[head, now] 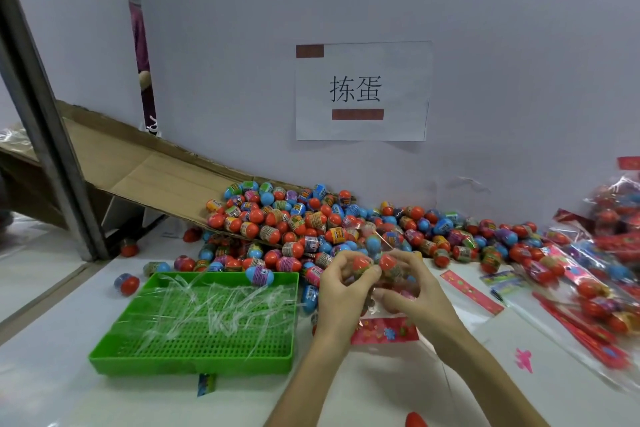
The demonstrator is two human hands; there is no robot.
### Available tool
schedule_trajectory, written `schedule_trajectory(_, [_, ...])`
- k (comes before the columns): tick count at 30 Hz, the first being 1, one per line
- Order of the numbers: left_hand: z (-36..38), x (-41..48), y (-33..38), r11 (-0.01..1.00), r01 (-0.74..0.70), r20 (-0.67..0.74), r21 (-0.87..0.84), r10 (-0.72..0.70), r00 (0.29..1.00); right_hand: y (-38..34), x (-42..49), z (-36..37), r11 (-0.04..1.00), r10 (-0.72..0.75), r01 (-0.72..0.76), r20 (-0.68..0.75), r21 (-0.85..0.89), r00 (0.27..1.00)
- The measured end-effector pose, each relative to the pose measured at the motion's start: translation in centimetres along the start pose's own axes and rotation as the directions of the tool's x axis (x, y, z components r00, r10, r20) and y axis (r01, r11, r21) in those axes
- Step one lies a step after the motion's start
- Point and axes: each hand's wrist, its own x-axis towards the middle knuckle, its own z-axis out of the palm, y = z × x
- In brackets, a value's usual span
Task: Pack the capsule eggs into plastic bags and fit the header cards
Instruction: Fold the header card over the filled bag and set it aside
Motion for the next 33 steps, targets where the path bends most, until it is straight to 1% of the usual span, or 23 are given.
schedule_trajectory(3, [0.1,-0.2,0.0,0.999,-0.014,0.046,0.031,0.012,0.999,-0.4,0.2,-0.7,0.996,-0.027,0.036,-0.109,0.077,0.994])
schedule_trajectory(5, [0.3,-0.4,0.0,0.999,-0.019,0.087,0.049,0.014,0.996,-0.3,0.3,-1.1,0.995,-0.035,0.048,-0.151,0.082,0.988])
schedule_trajectory(8, [0.4,-0.6,0.0,0.999,0.017,0.101,0.032,-0.02,0.995,0.3,0.5,-1.5,0.998,-0.023,0.033,-0.173,0.054,0.985])
schedule_trajectory(11, [0.4,-0.7,0.6,0.998,0.069,0.126,-0.002,-0.068,0.99,-0.1,0.7,-1.7,0.996,0.007,0.008,-0.174,0.09,0.985])
schedule_trajectory(14, [0.7,-0.9,1.1,0.988,0.134,0.171,-0.076,-0.119,0.978,-0.2,0.7,-2.1,0.994,0.014,0.006,-0.177,0.113,0.984])
schedule_trajectory(16, [0.8,-0.9,1.1,0.988,0.146,0.126,-0.053,-0.138,0.982,-0.2,0.6,-2.1,0.994,0.024,-0.005,-0.183,0.105,0.983])
schedule_trajectory(18, [0.6,-0.7,0.9,0.987,0.144,0.08,-0.072,-0.138,0.987,-0.1,0.7,-2.0,0.992,0.062,-0.041,-0.177,0.116,0.982])
schedule_trajectory(21, [0.3,-0.5,0.8,0.991,0.097,0.044,-0.088,-0.093,0.995,-0.2,0.7,-1.6,0.986,0.121,-0.104,-0.129,0.134,0.984])
schedule_trajectory(23, [0.3,-0.4,0.7,0.995,0.066,0.02,-0.08,-0.065,0.998,-0.2,0.6,-1.2,0.992,0.101,-0.09,-0.124,0.09,0.987])
schedule_trajectory(25, [0.4,-0.4,0.7,0.992,0.069,-0.008,-0.11,-0.07,0.998,-0.3,0.6,-1.1,0.995,0.081,-0.071,-0.144,0.069,0.986])
schedule_trajectory(29, [0.3,-0.2,0.7,0.975,0.081,-0.001,-0.206,-0.083,0.997,-0.7,0.5,-1.4,0.995,0.057,-0.044,-0.145,0.091,0.988])
schedule_trajectory(33, [0.2,-0.1,0.4,0.971,0.09,-0.035,-0.224,-0.1,0.994,-0.6,0.6,-1.5,0.994,0.053,-0.034,-0.195,0.104,0.979])
